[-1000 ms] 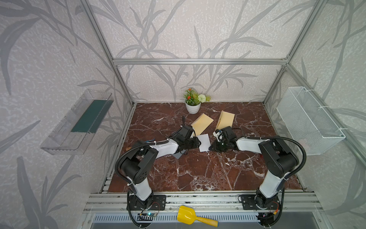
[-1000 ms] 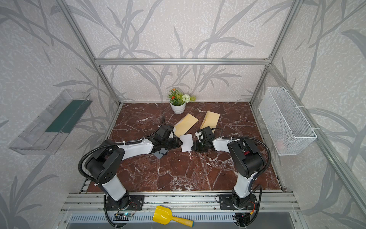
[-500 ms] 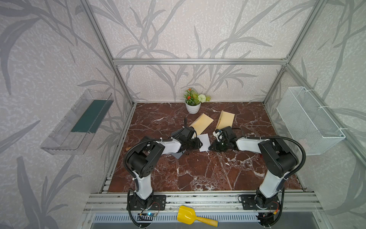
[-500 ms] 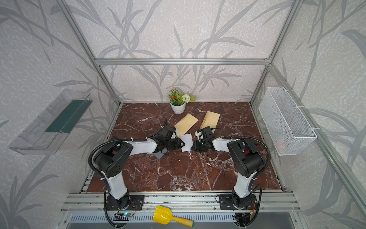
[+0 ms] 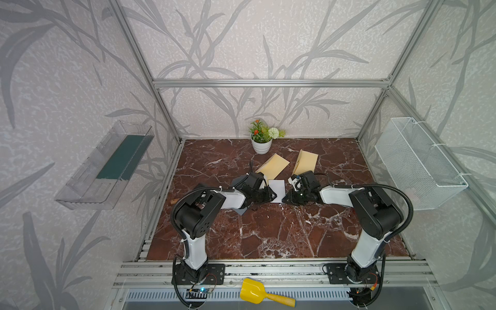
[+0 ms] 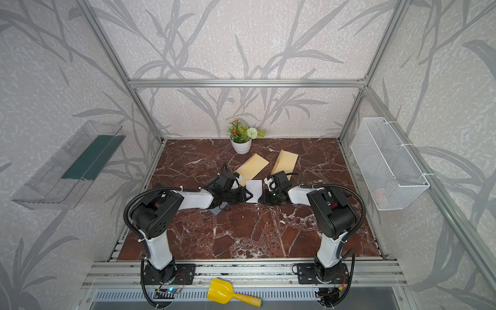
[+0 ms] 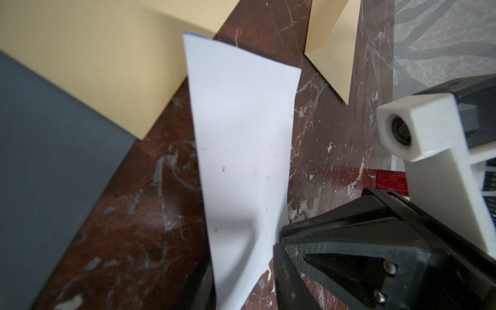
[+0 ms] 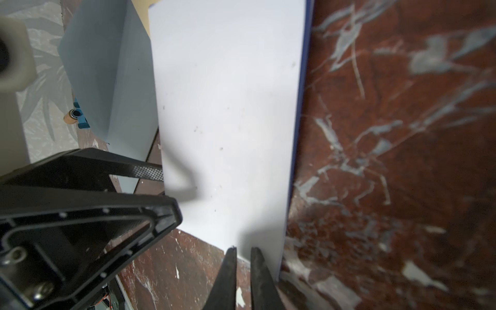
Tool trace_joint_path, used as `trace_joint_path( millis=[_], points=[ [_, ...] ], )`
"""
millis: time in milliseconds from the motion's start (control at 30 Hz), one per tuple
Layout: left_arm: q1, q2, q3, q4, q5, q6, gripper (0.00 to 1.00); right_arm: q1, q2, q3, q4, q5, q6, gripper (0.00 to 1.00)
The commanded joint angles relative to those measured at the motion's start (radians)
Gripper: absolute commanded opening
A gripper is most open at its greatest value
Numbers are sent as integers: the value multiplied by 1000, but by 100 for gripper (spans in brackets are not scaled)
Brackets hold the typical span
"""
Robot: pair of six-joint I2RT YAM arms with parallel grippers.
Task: Fold the letter paper in half and place it into the envelope
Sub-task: Pick up the letter paper from the center of the board.
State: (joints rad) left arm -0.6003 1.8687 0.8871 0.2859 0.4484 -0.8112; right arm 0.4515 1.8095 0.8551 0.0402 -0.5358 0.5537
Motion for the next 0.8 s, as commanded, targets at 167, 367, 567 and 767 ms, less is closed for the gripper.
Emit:
trace_joint_path(
  millis=[167, 367, 567, 767],
  points=[
    [6, -33, -17, 60, 52, -1, 0, -3, 10, -32, -54, 39, 0, 15],
    [8, -100, -56, 82, 66, 69, 0, -67, -121, -39, -101, 18, -35, 23],
    [7, -148, -116, 231, 191, 96, 0, -138, -222, -47, -111, -78, -62, 39],
    [8, -181, -150, 366, 285, 83, 0, -152, -260, -79, -35, -169, -40, 52]
  ],
)
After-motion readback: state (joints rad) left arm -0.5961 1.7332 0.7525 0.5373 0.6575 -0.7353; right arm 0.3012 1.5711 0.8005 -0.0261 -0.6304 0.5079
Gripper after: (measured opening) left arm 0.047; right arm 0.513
